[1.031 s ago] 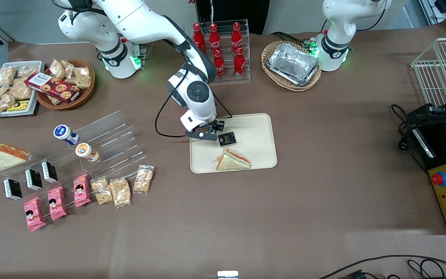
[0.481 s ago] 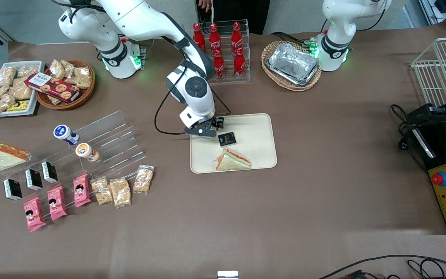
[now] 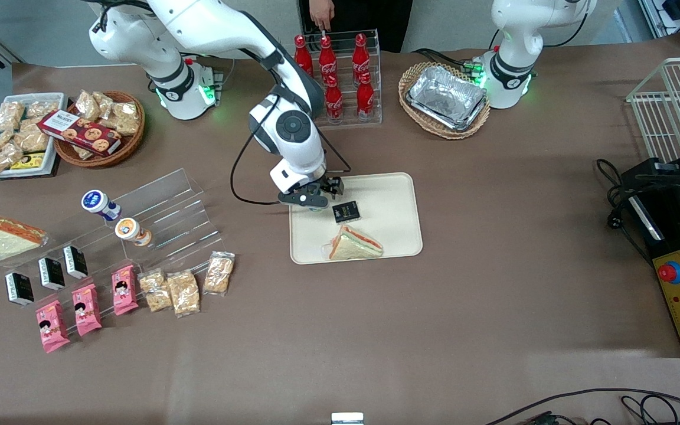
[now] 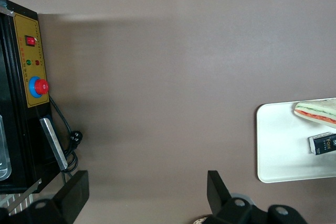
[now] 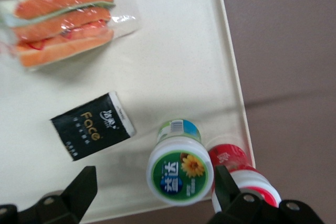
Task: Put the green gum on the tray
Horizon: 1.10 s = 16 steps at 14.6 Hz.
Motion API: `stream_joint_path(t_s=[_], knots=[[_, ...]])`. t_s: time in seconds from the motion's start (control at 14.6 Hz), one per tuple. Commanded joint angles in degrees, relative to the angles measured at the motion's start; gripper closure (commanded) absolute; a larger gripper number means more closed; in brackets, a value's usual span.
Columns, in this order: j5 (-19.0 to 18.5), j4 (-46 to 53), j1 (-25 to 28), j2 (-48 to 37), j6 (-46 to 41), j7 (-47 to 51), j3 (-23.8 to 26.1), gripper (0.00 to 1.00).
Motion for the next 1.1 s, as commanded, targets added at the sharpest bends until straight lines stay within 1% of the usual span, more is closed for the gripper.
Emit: stream_joint_path(t_s=[0.0,0.14,0.21,0.27,0.34,0.41,0.48,0.62,0.82,0.89,1.03], knots=[[0.1,5.2,-0.6,-6.5,-14.3,-0.9,-2.1,0.00],[-0.5,8.9,-0.6,-10.3,-23.6,-5.6,-4.7,0.00],[-4.0,11.4,-0.4,-11.6,-28.6,-8.0,-5.5,0.00],[-8.7,14.6,-0.7,-12.4,-34.6,-8.7,-6.0,0.00],[-11.0,16.9,-1.4,-13.3,-39.8,-9.3,-7.9,0.00],[-11.8,18.0,-2.1,-14.7,-43.5,-12.2,-9.5,0.00],[-11.8,18.1,-3.3,-16.7,-45.3,-18.3,-11.5,0.00],[-11.8,18.2,-6.9,-20.0,-48.4,-34.0,-15.4,0.00],[-11.9,18.7,-12.5,-21.7,-53.2,-53.8,-20.2,0.00],[-11.8,18.9,-14.5,-21.8,-54.2,-58.4,-21.7,0.00],[-8.9,20.4,-17.3,-22.6,-55.2,-60.9,-23.3,0.00]])
